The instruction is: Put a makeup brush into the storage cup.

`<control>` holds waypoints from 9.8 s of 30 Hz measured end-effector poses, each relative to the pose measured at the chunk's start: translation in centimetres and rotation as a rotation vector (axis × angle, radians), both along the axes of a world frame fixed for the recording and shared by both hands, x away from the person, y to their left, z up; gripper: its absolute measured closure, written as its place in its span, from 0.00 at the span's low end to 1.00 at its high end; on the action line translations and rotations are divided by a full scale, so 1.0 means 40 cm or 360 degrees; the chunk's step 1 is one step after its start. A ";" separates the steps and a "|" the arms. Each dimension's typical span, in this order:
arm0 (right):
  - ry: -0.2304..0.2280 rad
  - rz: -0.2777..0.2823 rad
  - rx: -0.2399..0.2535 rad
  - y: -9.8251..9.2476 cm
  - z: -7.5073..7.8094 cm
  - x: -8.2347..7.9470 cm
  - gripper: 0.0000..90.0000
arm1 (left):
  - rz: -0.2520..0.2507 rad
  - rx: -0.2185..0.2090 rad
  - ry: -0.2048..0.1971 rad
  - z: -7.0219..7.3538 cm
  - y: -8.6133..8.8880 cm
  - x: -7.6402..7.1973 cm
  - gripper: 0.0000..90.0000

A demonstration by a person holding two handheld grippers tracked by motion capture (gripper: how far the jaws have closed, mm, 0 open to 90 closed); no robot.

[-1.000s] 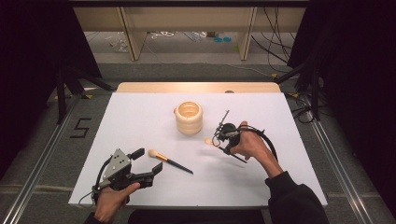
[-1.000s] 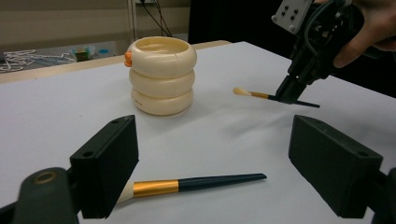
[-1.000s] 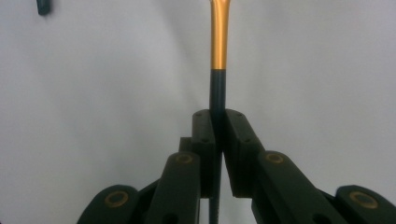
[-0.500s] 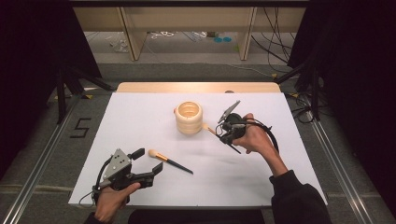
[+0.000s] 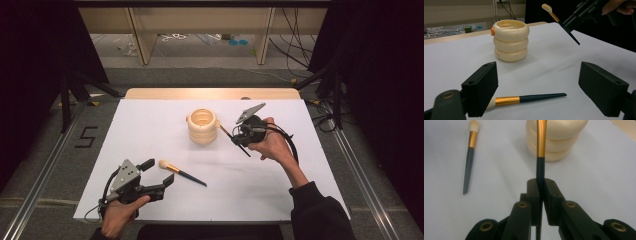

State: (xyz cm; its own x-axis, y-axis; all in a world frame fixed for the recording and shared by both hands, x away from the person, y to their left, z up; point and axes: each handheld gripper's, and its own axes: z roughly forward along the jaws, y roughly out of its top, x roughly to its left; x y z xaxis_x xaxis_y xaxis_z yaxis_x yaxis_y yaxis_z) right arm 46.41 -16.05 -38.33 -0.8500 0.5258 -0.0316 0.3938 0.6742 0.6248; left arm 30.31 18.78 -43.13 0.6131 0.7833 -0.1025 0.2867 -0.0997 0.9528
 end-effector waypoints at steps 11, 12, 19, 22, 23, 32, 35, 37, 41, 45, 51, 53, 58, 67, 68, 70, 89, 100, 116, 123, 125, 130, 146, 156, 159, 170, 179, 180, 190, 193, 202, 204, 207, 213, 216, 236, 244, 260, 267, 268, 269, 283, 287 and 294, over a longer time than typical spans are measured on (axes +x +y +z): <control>-0.0101 -0.0037 0.0220 -0.002 0.010 0.016 0.93 | 0.0004 -0.0010 0.0013 -0.001 -0.001 0.000 0.17; -0.0095 -0.0035 0.0246 -0.003 0.013 0.018 0.93 | 0.0008 -0.0015 0.0017 -0.002 -0.002 0.000 0.17; -0.0155 -0.0057 0.0387 0.000 0.024 0.026 0.93 | 0.0005 -0.0013 0.0016 -0.001 -0.002 0.000 0.17; -0.0172 -0.0068 0.0431 0.002 0.027 0.029 0.93 | -0.0001 -0.0006 0.0009 -0.002 -0.001 0.001 0.17; -0.0184 -0.0072 0.0445 0.004 0.029 0.030 0.93 | 0.0002 -0.0001 0.0012 -0.001 -0.001 0.000 0.17; -0.0221 -0.0061 0.0542 0.026 0.049 0.038 0.93 | 0.0005 -0.0002 0.0015 -0.001 0.000 0.000 0.17; -0.0234 -0.0072 0.0585 0.032 0.047 0.044 0.93 | 0.0006 -0.0001 0.0014 -0.001 0.000 -0.001 0.17; -0.0243 -0.0074 0.0628 0.036 0.045 0.049 0.93 | 0.0005 -0.0002 0.0015 0.000 0.000 0.000 0.17; -0.0243 -0.0075 0.0641 0.037 0.048 0.053 0.93 | 0.0002 -0.0007 0.0013 -0.001 0.000 0.000 0.17; -0.0246 -0.0083 0.0681 0.040 0.045 0.060 0.93 | -0.0002 -0.0004 0.0011 -0.002 -0.001 0.001 0.17; -0.0268 -0.0089 0.0692 0.043 0.052 0.070 0.93 | -0.0001 -0.0016 0.0028 -0.002 -0.002 0.000 0.17; -0.0267 -0.0086 0.0711 0.048 0.055 0.073 0.93 | 0.0004 -0.0017 0.0025 -0.001 -0.002 0.000 0.17; -0.0283 -0.0085 0.0740 0.060 0.064 0.080 0.93 | 0.0000 -0.0024 0.0006 -0.002 0.000 0.002 0.17; -0.0319 -0.0077 0.0762 0.075 0.081 0.091 0.93 | 0.0001 -0.0021 0.0032 -0.002 -0.001 -0.001 0.17; -0.0318 -0.0084 0.0771 0.079 0.081 0.091 0.93 | -0.0006 -0.0033 0.0024 -0.003 -0.001 0.000 0.17; -0.0317 -0.0075 0.0775 0.084 0.081 0.095 0.93 | 0.0002 -0.0036 0.0025 -0.003 -0.001 0.000 0.17; -0.0300 -0.0109 0.0831 0.114 0.057 0.134 0.93 | 0.0029 -0.0015 0.0015 -0.002 0.000 0.000 0.17; -0.0327 -0.0107 0.0883 0.151 0.043 0.159 0.93 | 0.0019 -0.0033 0.0035 -0.003 -0.002 -0.001 0.17; -0.0311 -0.0171 0.0916 0.159 0.012 0.194 0.93 | 0.0005 -0.0015 0.0022 -0.003 -0.001 0.001 0.17; -0.0320 -0.0169 0.0945 0.170 -0.004 0.204 0.93 | -0.0003 -0.0017 0.0018 -0.002 0.000 0.002 0.17; -0.0313 -0.0171 0.0937 0.173 -0.008 0.204 0.93 | -0.0003 -0.0018 0.0018 -0.002 0.001 0.002 0.17; -0.0310 -0.0165 0.0933 0.183 -0.018 0.202 0.93 | 0.0005 -0.0019 0.0019 -0.002 0.001 0.001 0.17; -0.0307 -0.0164 0.0895 0.201 -0.052 0.203 0.93 | 0.0006 -0.0018 0.0019 -0.002 0.002 0.000 0.17; -0.0288 -0.0187 0.0880 0.203 -0.073 0.202 0.93 | 0.0005 -0.0017 0.0023 -0.002 0.003 0.000 0.17; -0.0280 -0.0189 0.0877 0.203 -0.081 0.202 0.92 | 0.0005 -0.0012 0.0025 -0.002 0.003 0.000 0.17; -0.0270 -0.0202 0.0847 0.206 -0.107 0.200 0.92 | 0.0002 -0.0011 0.0022 -0.002 0.004 0.000 0.17; -0.0270 -0.0250 0.0816 0.203 -0.101 0.197 0.63 | 0.0004 -0.0011 0.0020 -0.002 0.005 0.000 0.17; -0.0275 -0.0279 0.0803 0.200 -0.096 0.194 0.61 | 0.0005 -0.0010 0.0021 -0.002 0.005 0.000 0.17; -0.0290 -0.0290 0.0815 0.165 -0.068 0.177 0.47 | 0.0003 -0.0005 0.0022 -0.002 0.004 0.000 0.17; -0.0290 -0.0290 0.0807 0.157 -0.062 0.171 0.45 | 0.0009 -0.0016 0.0024 -0.002 0.003 -0.001 0.17; -0.0278 -0.0280 0.0789 0.133 -0.049 0.136 0.39 | 0.0011 -0.0007 0.0026 -0.001 0.005 -0.001 0.17; -0.0269 -0.0260 0.0774 0.126 -0.047 0.127 0.38 | 0.0011 -0.0011 0.0022 -0.002 0.005 -0.001 0.17; -0.0278 -0.0256 0.0762 0.118 -0.047 0.115 0.37 | 0.0011 -0.0012 0.0022 -0.002 0.004 -0.001 0.17; -0.0281 -0.0239 0.0755 0.110 -0.042 0.095 0.37 | 0.0010 -0.0012 0.0021 -0.002 0.005 -0.001 0.17; -0.0273 -0.0222 0.0750 0.110 -0.041 0.085 0.37 | 0.0010 -0.0012 0.0022 -0.002 0.005 -0.001 0.17; -0.0240 -0.0242 0.0715 0.056 -0.057 0.004 0.31 | 0.0015 -0.0010 0.0021 0.000 0.006 -0.004 0.17; -0.0242 -0.0255 0.0741 0.040 -0.060 -0.030 0.29 | 0.0022 -0.0015 0.0017 0.000 0.008 -0.006 0.17; -0.0251 -0.0318 0.0770 -0.033 -0.092 -0.094 0.27 | 0.0029 -0.0012 0.0017 0.001 0.009 -0.007 0.17; -0.0213 -0.0305 0.0790 -0.050 -0.106 -0.119 0.27 | 0.0037 -0.0015 0.0022 0.001 0.010 -0.008 0.17; -0.0220 -0.0308 0.0792 -0.051 -0.109 -0.122 0.26 | 0.0037 -0.0015 0.0022 0.001 0.010 -0.008 0.17; -0.0219 -0.0311 0.0774 -0.055 -0.108 -0.127 0.26 | 0.0037 -0.0015 0.0022 0.001 0.009 -0.008 0.17; -0.0197 -0.0263 0.0768 -0.070 -0.130 -0.186 0.26 | 0.0023 -0.0009 0.0025 0.001 0.005 -0.004 0.17; -0.0192 -0.0256 0.0743 -0.075 -0.132 -0.203 0.25 | 0.0019 -0.0008 0.0030 0.000 0.002 -0.002 0.17; -0.0184 -0.0256 0.0777 -0.079 -0.137 -0.228 0.24 | 0.0035 -0.0034 0.0045 -0.001 0.002 -0.005 0.17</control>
State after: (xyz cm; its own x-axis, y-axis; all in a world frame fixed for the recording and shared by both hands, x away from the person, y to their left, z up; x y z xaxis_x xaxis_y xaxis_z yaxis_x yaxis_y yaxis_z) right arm 37.30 -19.20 -43.80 -0.7630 0.6262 0.1605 0.3780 0.2308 0.8966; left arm 30.11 18.86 -43.16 0.5926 0.7938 -0.1366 0.3157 -0.0728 0.9461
